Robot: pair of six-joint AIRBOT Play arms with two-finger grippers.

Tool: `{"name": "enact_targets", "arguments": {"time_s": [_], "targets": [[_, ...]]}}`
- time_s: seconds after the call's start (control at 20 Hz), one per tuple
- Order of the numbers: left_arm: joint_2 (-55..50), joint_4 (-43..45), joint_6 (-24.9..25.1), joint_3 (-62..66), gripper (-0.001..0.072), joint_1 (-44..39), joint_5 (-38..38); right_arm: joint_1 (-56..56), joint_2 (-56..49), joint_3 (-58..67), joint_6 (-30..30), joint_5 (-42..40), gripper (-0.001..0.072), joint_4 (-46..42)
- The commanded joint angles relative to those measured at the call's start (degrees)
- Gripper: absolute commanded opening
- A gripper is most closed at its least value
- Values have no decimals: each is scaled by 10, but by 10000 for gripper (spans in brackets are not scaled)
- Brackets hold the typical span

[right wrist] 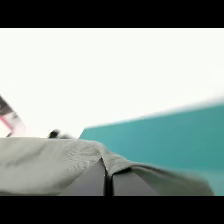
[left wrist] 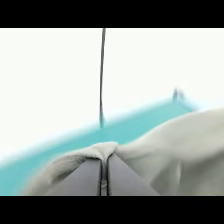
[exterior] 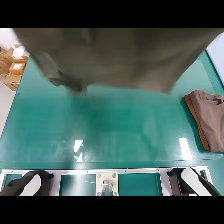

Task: Fold the shirts.

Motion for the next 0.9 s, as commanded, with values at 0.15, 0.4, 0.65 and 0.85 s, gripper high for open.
{"name": "enact_targets", "arguments": {"time_s": [0.15, 0.4, 0.65, 0.85], "targets": [[76, 24, -43, 133, 23, 0, 4, -37, 63, 188, 39, -50, 16, -80], [78, 99, -91, 72, 24, 0, -84, -14, 57, 135, 58, -19, 17, -129], [64, 0, -61, -245, 24, 0, -82, 106, 54, -98, 16, -61, 17, -181], [-9, -11, 18, -488, 24, -33, 88, 197, -11, -305, -12, -195, 17, -219]]}}
